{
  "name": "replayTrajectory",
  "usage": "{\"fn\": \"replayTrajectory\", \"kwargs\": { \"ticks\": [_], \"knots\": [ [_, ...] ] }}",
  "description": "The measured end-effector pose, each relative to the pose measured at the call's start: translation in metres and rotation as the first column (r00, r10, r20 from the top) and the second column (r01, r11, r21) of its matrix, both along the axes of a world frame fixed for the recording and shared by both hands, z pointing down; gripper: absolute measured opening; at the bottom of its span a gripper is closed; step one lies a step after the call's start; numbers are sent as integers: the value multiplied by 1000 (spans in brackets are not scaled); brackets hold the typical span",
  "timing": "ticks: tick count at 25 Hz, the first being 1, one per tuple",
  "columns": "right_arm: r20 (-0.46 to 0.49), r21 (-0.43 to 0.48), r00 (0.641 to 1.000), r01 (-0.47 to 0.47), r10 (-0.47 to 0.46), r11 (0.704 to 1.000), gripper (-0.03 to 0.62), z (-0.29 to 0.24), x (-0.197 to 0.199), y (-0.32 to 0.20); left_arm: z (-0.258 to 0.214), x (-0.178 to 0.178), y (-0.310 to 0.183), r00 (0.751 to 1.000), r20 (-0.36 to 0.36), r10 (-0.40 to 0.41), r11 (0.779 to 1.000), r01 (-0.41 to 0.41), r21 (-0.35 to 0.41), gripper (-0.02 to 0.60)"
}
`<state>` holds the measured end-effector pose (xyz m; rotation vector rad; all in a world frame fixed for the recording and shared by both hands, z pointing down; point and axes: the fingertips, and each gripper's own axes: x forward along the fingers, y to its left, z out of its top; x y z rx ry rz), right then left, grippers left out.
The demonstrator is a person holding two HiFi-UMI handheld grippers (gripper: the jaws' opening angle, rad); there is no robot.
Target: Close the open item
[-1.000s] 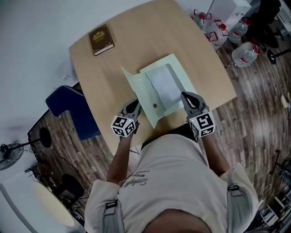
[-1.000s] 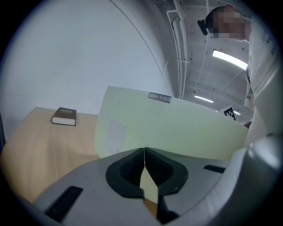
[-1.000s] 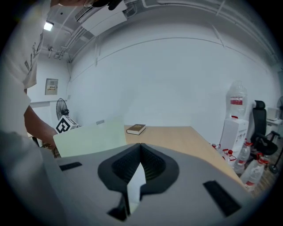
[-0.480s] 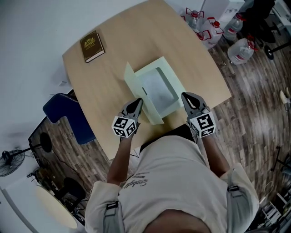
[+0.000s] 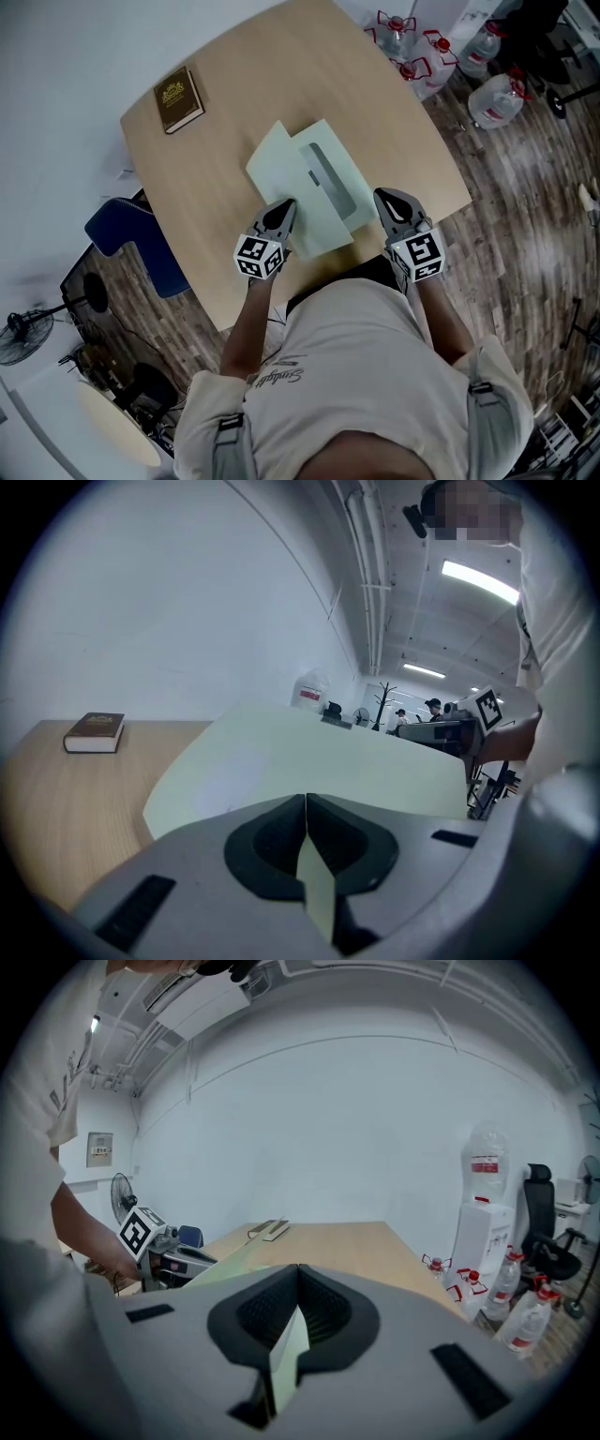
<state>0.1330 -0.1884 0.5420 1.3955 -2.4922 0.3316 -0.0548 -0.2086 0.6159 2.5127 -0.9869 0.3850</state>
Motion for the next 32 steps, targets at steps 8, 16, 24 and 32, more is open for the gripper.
{"fn": "replayTrajectory", "kwargs": {
  "ticks": [8, 16, 24, 32],
  "knots": [
    [9, -25, 1000, -6, 6, 1000, -11, 14, 25, -11, 19, 32, -12, 998, 49, 34, 999, -32, -30, 15],
    [17, -56, 1000, 1, 0, 998, -11, 32, 37, -22, 45, 53, -23, 995, 80, 51, 996, -45, -74, 15],
    [18, -92, 1000, 5, -3, 996, -11, 45, 43, -20, 55, 56, -35, 985, 162, 50, 997, -38, -74, 15],
    [21, -114, 1000, 0, 3, 993, -11, 55, 46, -16, 66, 68, -38, 974, 214, 72, 996, -58, -70, 15]
  ]
}}
